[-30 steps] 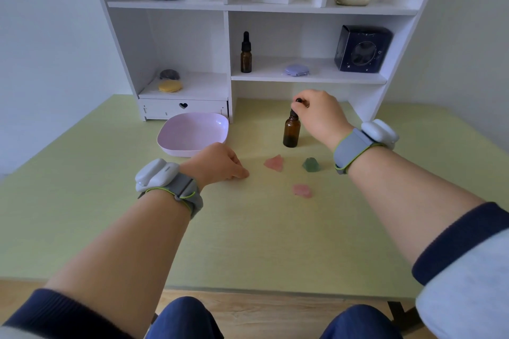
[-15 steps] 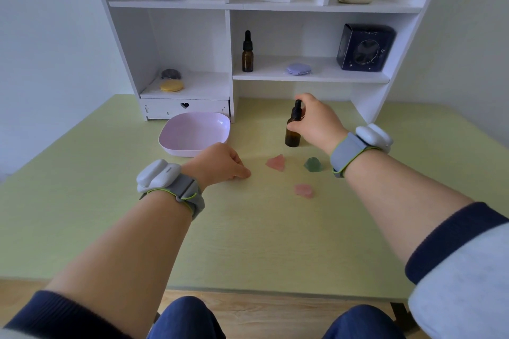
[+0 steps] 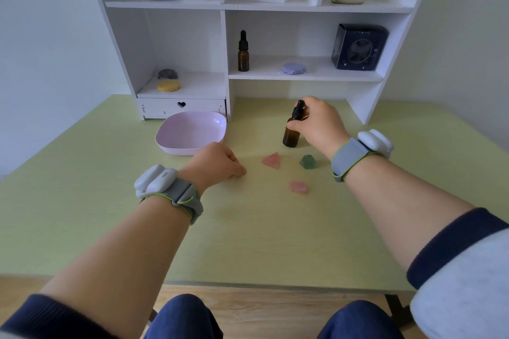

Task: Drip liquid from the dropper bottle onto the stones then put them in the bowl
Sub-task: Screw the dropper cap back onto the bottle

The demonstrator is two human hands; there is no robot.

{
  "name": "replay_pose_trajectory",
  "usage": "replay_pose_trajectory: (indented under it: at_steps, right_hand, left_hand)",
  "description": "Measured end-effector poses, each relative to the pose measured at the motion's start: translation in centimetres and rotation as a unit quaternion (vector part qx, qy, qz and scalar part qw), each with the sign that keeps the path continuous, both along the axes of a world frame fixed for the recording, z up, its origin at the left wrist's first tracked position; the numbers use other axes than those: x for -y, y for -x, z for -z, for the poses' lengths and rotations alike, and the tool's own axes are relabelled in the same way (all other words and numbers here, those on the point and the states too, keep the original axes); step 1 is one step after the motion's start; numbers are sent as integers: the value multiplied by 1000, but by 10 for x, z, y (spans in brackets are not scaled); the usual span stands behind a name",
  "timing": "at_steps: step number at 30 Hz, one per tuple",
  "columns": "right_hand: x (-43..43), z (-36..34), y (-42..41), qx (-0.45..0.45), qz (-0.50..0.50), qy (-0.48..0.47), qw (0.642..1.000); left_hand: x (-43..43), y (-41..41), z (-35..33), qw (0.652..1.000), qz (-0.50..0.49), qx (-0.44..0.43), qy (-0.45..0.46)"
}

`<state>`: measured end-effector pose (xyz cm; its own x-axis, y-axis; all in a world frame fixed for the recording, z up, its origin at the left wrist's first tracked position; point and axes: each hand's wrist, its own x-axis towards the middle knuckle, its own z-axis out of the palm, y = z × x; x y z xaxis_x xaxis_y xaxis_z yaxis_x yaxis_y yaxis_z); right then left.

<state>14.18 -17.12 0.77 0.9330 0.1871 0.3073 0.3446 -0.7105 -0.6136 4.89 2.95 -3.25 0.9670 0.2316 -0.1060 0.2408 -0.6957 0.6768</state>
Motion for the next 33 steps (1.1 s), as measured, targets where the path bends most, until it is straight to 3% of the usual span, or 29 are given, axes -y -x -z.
replay_pose_trajectory:
  at_steps: [6,12,22,33]
  right_hand:
    - [10,-10,10,-5,1,-64,998]
    - [14,-21,30,-21,-26,-107,994]
    - [17,-34,67,-55,-80,-159,983]
    - [29,-39,73,-93,-77,-191,974]
  left_hand:
    - [7,-1,-11,997,-25,62,40]
    - [36,2,-31,987,-11,160,4]
    - [75,18,-40,979,18,202,-32]
    - [81,30,-44,981,12,193,-17]
